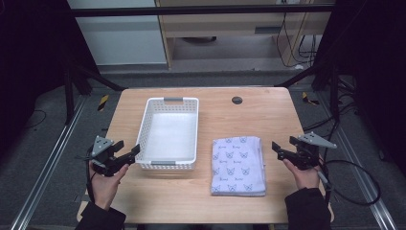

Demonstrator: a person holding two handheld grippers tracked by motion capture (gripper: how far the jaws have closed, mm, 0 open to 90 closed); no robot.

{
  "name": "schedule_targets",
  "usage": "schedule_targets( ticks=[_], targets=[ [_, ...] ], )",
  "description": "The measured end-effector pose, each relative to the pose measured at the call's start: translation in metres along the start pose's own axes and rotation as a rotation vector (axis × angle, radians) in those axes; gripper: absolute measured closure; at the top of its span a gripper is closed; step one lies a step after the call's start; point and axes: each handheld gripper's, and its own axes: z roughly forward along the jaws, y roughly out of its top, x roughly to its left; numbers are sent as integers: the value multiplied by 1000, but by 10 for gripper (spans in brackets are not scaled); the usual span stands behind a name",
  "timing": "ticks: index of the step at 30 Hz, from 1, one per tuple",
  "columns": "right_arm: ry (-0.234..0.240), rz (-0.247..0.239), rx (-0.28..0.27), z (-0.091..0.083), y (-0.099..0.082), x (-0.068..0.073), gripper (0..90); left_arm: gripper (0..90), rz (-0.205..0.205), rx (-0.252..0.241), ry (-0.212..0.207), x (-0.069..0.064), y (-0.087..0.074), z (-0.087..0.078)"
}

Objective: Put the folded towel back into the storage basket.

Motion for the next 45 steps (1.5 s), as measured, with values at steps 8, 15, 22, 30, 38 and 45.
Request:
schedule_targets(
  ticks=[8,15,22,30,38,45],
  targets=[
    [28,26,-17,-1,14,-3,241,317,13,-4,-23,-15,9,7],
    [44,38,-25,5,27,-2,238,317,34,-16,-66,-37,17,16],
    [53,34,-27,9,38,0,221,318,67,-2,-125,-67,20,29],
    [58,22,-33,15,46,1,207,318,93,12,-186,-97,21,42],
    [72,6,-34,23,44,3,188,320,111,36,-243,-123,17,52],
    [95,-9,-4,31,44,7,210,334,134,61,-288,-142,11,55]
  ],
)
